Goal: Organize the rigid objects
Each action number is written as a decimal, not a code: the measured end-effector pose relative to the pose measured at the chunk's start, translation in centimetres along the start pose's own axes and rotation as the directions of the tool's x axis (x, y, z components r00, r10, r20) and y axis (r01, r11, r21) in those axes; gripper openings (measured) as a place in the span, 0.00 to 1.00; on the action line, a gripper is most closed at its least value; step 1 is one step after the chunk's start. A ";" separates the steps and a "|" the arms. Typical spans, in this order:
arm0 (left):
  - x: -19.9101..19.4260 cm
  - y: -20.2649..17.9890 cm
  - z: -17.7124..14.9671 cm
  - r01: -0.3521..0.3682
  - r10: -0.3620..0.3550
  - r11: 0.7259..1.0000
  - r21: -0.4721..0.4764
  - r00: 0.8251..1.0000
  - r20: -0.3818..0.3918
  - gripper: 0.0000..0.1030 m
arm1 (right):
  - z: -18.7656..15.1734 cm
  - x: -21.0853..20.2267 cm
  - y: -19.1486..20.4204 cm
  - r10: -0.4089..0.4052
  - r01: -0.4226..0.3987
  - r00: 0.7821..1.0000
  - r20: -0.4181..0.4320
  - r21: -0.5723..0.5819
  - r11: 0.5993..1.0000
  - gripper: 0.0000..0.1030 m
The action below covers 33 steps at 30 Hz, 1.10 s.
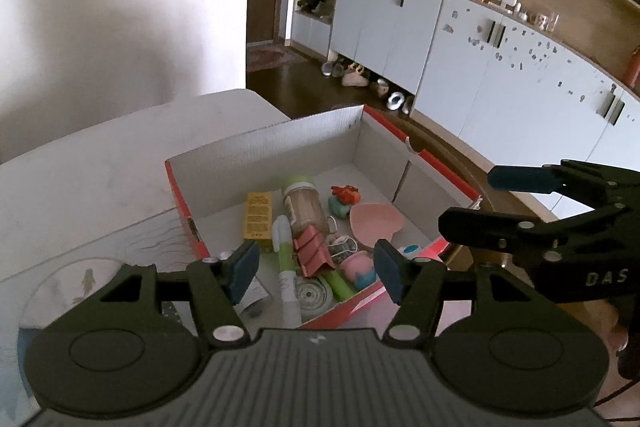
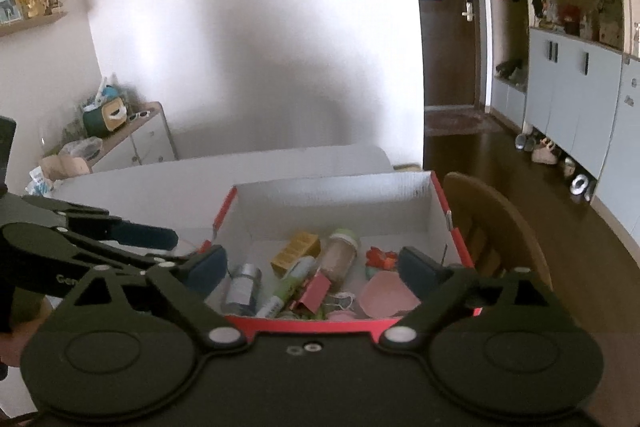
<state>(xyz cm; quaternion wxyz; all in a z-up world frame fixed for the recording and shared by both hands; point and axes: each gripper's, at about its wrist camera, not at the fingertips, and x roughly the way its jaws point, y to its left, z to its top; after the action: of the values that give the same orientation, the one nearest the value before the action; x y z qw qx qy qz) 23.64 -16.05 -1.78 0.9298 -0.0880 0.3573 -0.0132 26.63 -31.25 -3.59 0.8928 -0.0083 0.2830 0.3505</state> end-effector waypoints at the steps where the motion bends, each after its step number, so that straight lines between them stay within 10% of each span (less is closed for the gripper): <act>1: -0.2 0.1 -0.1 0.004 -0.004 1.000 -0.003 1.000 0.003 0.65 | -0.1 -0.3 0.2 -0.003 0.003 1.000 0.008 0.003 1.000 0.96; 33: -6.1 1.8 -2.2 0.099 -0.105 0.994 0.047 0.984 0.143 0.97 | -2.2 -4.2 4.7 -0.097 0.082 0.990 0.103 0.143 0.986 1.00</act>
<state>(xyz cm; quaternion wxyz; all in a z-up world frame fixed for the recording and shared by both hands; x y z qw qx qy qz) 17.54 -14.04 0.36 0.9529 -0.0883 0.2833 -0.0617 20.08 -30.72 -2.43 0.9202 0.0603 0.2567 0.2893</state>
